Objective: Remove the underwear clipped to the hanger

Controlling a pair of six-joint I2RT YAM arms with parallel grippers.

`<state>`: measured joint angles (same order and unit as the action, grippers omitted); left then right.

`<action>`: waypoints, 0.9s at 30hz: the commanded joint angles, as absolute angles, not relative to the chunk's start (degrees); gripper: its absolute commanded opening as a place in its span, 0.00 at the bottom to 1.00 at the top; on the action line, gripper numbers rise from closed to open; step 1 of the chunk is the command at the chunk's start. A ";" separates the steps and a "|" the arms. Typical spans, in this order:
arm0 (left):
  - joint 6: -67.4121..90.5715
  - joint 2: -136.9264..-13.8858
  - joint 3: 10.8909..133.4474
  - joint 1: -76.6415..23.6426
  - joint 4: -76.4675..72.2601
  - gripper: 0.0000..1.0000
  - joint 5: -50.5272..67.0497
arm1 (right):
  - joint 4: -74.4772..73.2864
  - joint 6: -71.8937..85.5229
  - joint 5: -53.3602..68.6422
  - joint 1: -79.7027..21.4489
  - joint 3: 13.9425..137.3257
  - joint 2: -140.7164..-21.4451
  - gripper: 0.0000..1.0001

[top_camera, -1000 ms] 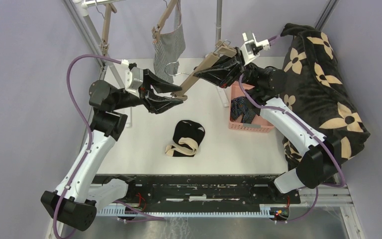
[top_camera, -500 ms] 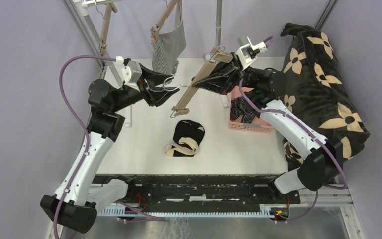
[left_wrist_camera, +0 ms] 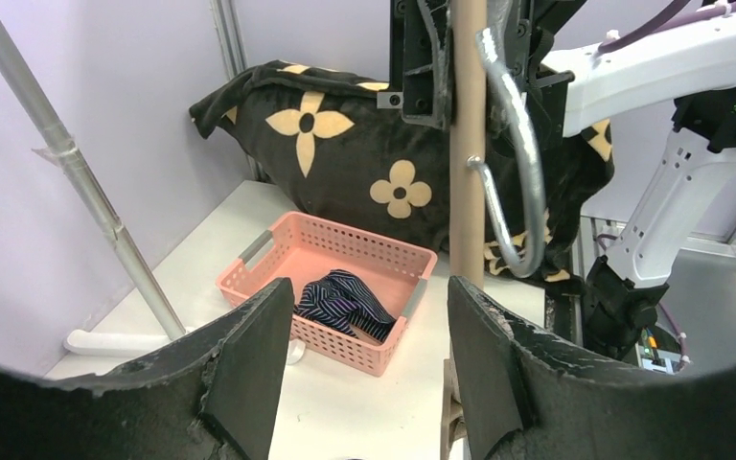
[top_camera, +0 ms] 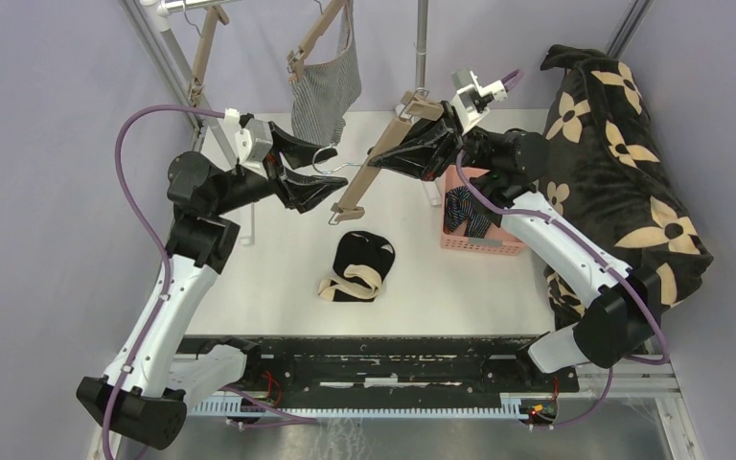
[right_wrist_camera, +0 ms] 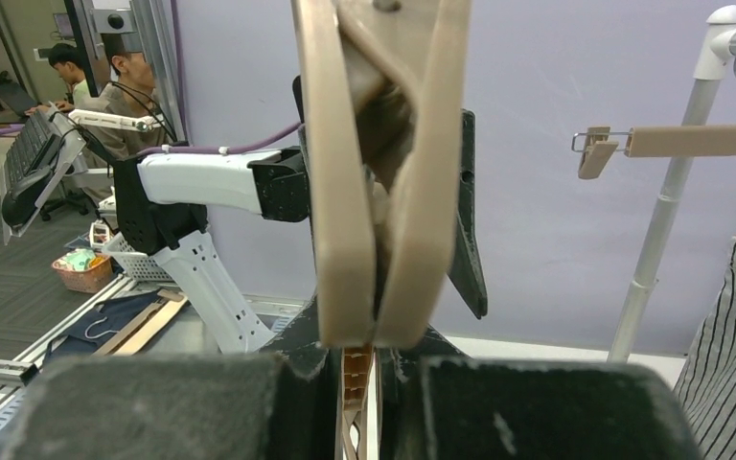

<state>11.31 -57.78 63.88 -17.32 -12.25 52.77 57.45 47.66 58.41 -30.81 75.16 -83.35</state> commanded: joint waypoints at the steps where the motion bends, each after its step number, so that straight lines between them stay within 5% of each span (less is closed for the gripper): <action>1: 11.80 -56.52 67.70 -17.14 -9.25 0.67 54.91 | 58.89 46.54 57.09 -30.96 76.52 -83.61 0.01; 21: 17.47 -55.91 60.09 -17.14 -12.53 0.67 57.66 | 62.32 47.67 52.67 -31.01 80.33 -87.84 0.01; 27: 16.23 -57.08 59.27 -17.14 -12.66 0.53 55.48 | 64.08 49.32 52.10 -31.06 80.94 -88.40 0.01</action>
